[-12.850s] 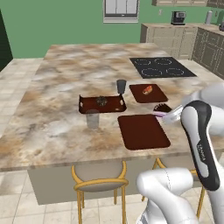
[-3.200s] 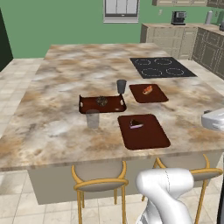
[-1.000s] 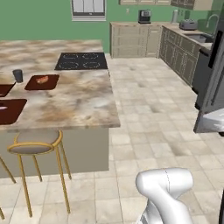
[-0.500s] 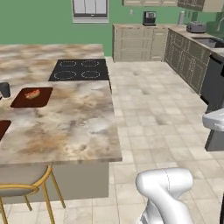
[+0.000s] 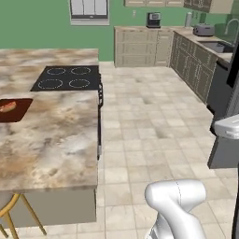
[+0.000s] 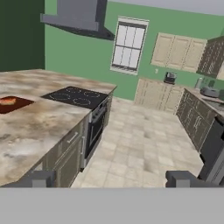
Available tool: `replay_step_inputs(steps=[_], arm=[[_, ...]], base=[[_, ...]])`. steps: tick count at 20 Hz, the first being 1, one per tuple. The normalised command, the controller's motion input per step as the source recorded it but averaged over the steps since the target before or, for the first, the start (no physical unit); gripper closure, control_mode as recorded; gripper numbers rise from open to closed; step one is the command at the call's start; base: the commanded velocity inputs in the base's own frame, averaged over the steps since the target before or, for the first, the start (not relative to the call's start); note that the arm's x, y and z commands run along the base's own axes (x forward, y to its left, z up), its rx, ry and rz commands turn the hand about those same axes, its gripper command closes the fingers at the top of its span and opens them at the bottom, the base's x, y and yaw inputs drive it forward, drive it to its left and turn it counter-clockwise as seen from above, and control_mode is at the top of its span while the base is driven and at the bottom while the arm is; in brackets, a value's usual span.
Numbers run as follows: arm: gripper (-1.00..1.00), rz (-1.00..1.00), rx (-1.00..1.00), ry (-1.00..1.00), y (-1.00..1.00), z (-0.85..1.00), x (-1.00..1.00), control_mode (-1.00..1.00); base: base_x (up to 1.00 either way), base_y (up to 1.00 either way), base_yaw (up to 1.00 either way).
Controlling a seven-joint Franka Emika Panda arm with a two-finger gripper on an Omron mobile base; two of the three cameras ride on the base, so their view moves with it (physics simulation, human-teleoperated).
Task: Take the cakes from the fridge and place them on the empty tray on the dining counter.
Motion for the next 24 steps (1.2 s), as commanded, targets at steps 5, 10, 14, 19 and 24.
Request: replay_step_inputs(steps=[5,10,14,19,24], arm=[[-1.00,0.00,0.00,0.00,0.00,0.00,0.00,1.00],[-1.00,0.00,0.00,0.00,0.00,0.00,0.00,1.00],[-1.00,0.00,0.00,0.00,0.00,0.00,0.00,1.00],[-1.00,0.00,0.00,0.00,0.00,0.00,0.00,1.00],[-1.00,0.00,0.00,0.00,0.00,0.00,0.00,1.00]], base=[[0.55,-0.32,0.00],[1.00,0.00,0.00],[1.00,0.00,0.00],[0.99,-0.13,-0.02],[0.88,-0.30,-0.08]])
